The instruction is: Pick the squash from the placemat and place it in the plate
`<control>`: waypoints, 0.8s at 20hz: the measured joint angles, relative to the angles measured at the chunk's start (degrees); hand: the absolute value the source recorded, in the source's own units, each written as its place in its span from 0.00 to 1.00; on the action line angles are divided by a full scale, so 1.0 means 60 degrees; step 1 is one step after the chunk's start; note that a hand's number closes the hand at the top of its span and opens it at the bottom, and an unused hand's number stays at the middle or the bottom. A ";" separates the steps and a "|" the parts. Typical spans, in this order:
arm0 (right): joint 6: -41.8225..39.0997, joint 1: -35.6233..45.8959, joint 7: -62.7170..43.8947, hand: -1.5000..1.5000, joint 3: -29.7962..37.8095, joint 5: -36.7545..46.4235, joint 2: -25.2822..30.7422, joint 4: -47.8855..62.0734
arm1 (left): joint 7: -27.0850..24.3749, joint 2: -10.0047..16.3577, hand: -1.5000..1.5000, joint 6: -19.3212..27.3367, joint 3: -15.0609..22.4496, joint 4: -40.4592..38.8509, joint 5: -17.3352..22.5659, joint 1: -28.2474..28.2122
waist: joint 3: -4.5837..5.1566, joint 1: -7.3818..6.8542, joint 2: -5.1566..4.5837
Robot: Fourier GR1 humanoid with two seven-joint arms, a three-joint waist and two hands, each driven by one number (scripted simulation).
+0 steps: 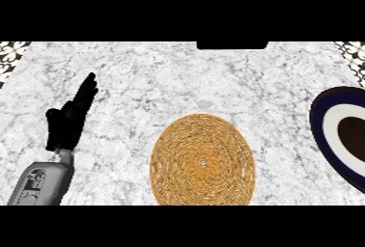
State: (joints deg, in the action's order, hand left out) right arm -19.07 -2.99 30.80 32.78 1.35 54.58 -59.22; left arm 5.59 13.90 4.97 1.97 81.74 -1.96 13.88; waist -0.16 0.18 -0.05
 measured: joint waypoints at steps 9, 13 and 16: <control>0.0481 0.1986 -0.0305 1.00 -0.1640 0.1398 -0.0468 0.0849 | 0.0175 -0.0134 0.50 -0.0185 -0.0034 0.0013 -0.0116 0.0234 | 0.0020 -0.0134 -0.0014; 0.1149 0.2505 -0.0731 1.00 -0.2506 0.2376 -0.0988 0.1040 | 0.0149 -0.0179 0.50 -0.0240 -0.0081 -0.0150 -0.0147 0.0329 | 0.0023 -0.0149 -0.0021; 0.1178 0.3083 -0.1268 0.00 -0.2921 0.2673 -0.1507 0.1619 | 0.0080 -0.0211 0.50 -0.0273 -0.0140 -0.0225 -0.0150 0.0391 | 0.0024 -0.0172 -0.0027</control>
State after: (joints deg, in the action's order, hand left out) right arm -12.00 15.51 23.20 15.25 17.39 45.54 -49.51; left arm 6.07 12.64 3.33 1.13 80.39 -2.86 16.23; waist -0.02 -0.86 -0.21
